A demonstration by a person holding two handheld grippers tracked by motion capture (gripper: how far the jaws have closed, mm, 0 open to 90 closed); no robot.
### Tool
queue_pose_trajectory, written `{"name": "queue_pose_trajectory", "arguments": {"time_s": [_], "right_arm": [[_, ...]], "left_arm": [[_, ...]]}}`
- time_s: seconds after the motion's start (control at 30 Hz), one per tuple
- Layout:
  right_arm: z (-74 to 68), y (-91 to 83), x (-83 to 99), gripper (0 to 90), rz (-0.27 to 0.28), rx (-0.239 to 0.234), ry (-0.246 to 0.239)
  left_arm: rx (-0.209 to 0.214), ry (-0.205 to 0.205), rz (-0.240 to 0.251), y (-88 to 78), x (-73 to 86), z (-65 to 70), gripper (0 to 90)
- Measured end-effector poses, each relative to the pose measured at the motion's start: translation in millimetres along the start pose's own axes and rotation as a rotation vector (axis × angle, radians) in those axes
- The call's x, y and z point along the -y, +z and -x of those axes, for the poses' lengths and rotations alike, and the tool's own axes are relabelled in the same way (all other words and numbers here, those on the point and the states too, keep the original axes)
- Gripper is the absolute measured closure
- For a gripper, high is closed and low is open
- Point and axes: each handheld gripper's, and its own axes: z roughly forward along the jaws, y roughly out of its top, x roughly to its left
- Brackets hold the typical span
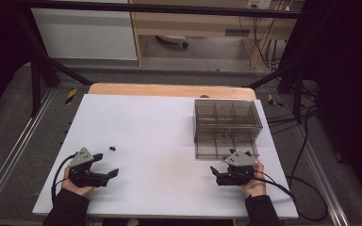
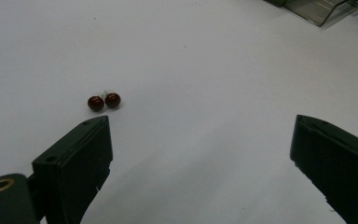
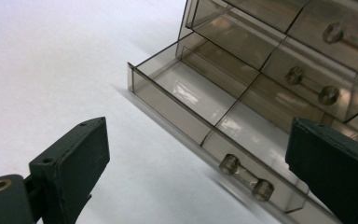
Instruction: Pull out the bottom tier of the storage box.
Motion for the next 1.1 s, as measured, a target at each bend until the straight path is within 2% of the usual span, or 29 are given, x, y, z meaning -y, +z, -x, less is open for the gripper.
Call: {"name": "queue_pose_trajectory", "arguments": {"time_s": [0.3, 0.4, 0.5, 0.63, 0.77, 0.87, 0.97, 1.1], "right_arm": [[9.6, -3.1, 5.6, 3.5, 0.002, -0.094, 0.127], [13.2, -4.9, 7.4, 3.0, 0.008, -0.11, 0.167], [15.1, -6.9, 7.7, 1.6, -0.001, -0.129, 0.191], [16.6, -7.7, 8.8, 0.7, -0.001, -0.138, 0.2], [22.6, -10.9, 13.7, 0.6, 0.017, -0.155, 0.246], [26.4, -13.5, 16.3, 0.6, 0.016, -0.173, 0.239], [30.2, -14.4, 19.9, 0.5, 0.015, -0.197, 0.258], [34.9, -14.7, 23.9, 0.5, 0.011, -0.195, 0.272]], "left_arm": [[-0.001, -0.005, -0.001, -0.9, 0.8, -0.9, 5.3], [-0.002, -0.007, 0.002, -1.6, 1.0, -1.4, 5.2], [-0.001, -0.01, 0.003, -1.9, 1.1, -2.2, 5.2], [-0.002, -0.015, 0.004, -2.4, 1.4, -2.6, 5.2], [-0.003, -0.013, 0.004, -2.5, 1.3, -2.5, 5.2], [-0.002, -0.011, 0.0, -1.9, 1.2, -2.7, 5.2], [-0.003, -0.012, 0.0, -1.9, 1.0, -2.7, 5.2], [-0.004, -0.011, 0.0, -1.6, 0.7, -2.3, 5.2]]}}
